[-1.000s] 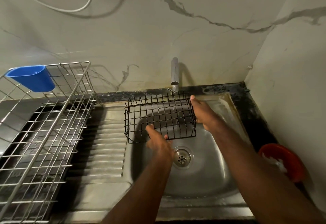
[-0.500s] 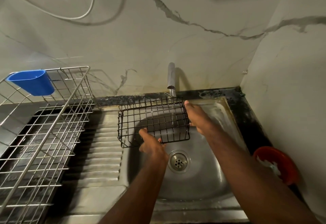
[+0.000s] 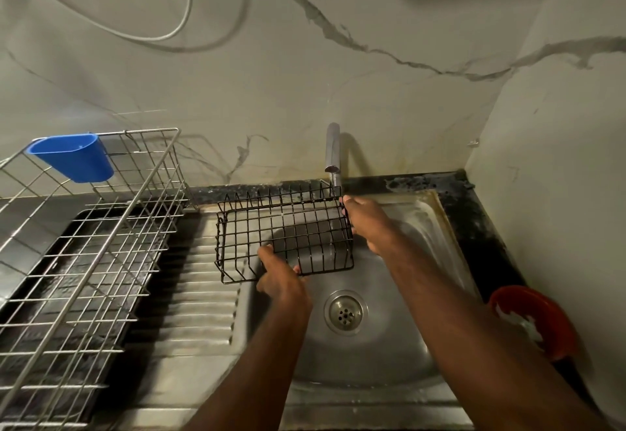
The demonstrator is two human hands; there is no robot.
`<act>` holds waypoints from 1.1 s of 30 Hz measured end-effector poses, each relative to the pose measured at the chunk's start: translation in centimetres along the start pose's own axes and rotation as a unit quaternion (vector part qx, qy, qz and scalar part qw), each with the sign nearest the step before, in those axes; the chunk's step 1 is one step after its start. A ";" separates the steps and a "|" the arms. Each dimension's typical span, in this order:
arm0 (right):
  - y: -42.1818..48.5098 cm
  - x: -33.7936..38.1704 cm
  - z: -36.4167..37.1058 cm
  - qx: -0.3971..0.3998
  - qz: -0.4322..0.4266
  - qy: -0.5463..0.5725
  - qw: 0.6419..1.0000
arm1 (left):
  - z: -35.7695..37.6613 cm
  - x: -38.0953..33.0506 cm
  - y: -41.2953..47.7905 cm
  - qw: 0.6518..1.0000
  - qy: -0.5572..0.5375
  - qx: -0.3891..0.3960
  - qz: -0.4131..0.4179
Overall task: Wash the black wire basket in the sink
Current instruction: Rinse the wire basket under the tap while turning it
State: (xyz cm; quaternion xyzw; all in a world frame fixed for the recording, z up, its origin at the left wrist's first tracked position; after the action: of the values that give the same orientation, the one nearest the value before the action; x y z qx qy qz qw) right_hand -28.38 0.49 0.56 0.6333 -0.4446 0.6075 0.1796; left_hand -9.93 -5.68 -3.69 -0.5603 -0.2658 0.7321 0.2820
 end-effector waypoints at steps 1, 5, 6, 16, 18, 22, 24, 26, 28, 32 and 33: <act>0.0 0.0 -0.1 -0.002 -0.002 0.001 1.000 | 0.0 0.0 0.0 1.000 0.002 -0.001 0.000; 0.3 -0.1 -0.5 -0.014 -0.010 0.006 1.000 | -0.1 0.2 -0.1 1.000 0.005 0.000 0.000; 0.4 -0.1 -0.6 -0.017 -0.011 0.008 1.000 | -0.1 0.1 -0.1 1.000 0.005 0.001 0.000; 1.4 0.1 -0.3 0.003 -0.011 0.041 0.999 | 0.1 -0.1 0.2 1.000 -0.008 0.008 -0.001; 1.3 0.2 -0.3 0.004 -0.009 0.044 0.999 | 0.1 -0.2 0.3 1.000 -0.010 0.006 -0.001; 1.3 0.6 -0.3 0.006 -0.002 0.055 0.998 | 0.2 -0.6 0.3 1.000 -0.020 0.001 0.001; 1.6 0.6 -0.1 0.009 0.003 0.062 0.998 | 0.2 -0.7 0.3 1.000 -0.021 -0.003 0.000; 1.9 0.5 -0.1 0.010 0.004 0.060 0.998 | 0.3 -0.8 0.3 1.000 -0.021 -0.005 0.000; 2.2 0.5 -0.2 0.008 0.001 0.056 0.998 | 0.5 -0.9 0.4 1.000 -0.023 0.003 0.003; 2.5 0.8 -0.5 0.009 -0.009 0.049 0.999 | 0.9 -0.9 0.4 1.000 -0.017 0.010 0.002; 2.6 0.9 -0.5 0.009 -0.010 0.046 0.999 | 1.0 -0.9 0.4 1.000 -0.016 0.011 0.001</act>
State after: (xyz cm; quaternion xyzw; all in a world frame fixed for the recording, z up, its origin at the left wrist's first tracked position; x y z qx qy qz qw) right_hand -30.80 -0.80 0.67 0.6109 -0.4241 0.6378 0.2003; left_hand -10.74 -6.66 -3.20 -0.5461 -0.2619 0.7437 0.2832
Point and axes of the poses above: each hand's wrist, its own y-axis towards the middle knuckle, its own z-axis out of the palm, x = y × z, the point moved 6 cm from there along y, towards the middle knuckle, and after that the axes turned 1 degree about -z, right-handed, at the moved point
